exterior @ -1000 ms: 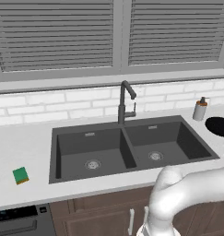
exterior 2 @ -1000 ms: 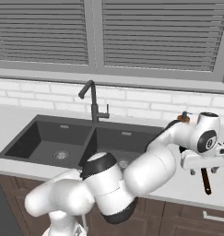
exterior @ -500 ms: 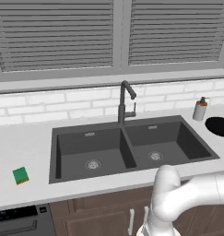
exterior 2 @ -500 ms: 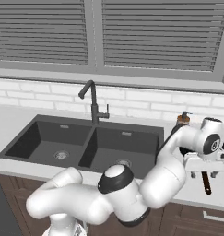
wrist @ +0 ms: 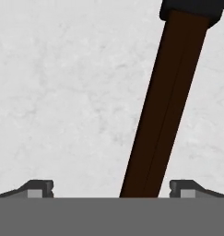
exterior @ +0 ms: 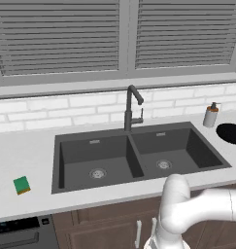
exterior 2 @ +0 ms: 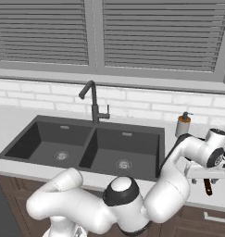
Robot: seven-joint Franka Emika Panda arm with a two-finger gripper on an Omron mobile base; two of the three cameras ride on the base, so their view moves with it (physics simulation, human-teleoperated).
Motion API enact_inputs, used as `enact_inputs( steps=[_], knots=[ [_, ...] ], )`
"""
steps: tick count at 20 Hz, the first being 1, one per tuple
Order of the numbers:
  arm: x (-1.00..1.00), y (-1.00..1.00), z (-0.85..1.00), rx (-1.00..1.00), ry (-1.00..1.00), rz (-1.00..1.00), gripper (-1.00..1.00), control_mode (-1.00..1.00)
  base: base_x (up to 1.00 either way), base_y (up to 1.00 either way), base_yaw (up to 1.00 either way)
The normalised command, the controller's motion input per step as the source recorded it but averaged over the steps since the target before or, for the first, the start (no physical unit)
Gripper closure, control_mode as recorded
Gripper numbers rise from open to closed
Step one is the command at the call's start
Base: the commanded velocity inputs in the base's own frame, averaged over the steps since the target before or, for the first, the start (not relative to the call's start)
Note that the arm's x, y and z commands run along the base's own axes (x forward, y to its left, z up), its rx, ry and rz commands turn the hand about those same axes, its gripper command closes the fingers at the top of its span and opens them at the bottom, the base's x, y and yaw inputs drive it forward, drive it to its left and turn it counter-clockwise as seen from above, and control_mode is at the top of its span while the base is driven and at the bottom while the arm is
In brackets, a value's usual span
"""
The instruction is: Pick the pan and sponge and place them into the sink. Then turn on the water.
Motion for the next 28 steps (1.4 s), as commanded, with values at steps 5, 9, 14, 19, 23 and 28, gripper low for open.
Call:
enact_inputs(
  steps=[5, 9, 14, 19, 23, 28],
  knots=[
    [0.18, 0.00, -0.49, -0.02, -0.10, -0.03, -1.00, -1.00, 0.00, 0.00, 0.00],
    [0.19, 0.00, -0.45, -0.01, -0.10, -0.03, -1.00, -1.00, 0.00, 0.00, 0.00],
    [0.08, 0.01, -0.49, 0.00, -0.08, -0.06, -1.00, -1.00, 0.00, 0.00, 0.00],
    [0.02, 0.25, -0.64, 0.00, -0.01, -0.12, 1.00, -1.00, 0.00, 0.00, 0.00],
    [0.04, 0.20, -0.58, 0.00, 0.04, -0.10, 1.00, -1.00, 0.00, 0.00, 0.00],
    [0.00, 0.19, -0.52, 0.01, 0.06, -0.06, 1.00, -1.00, 0.00, 0.00, 0.00]
  ],
)
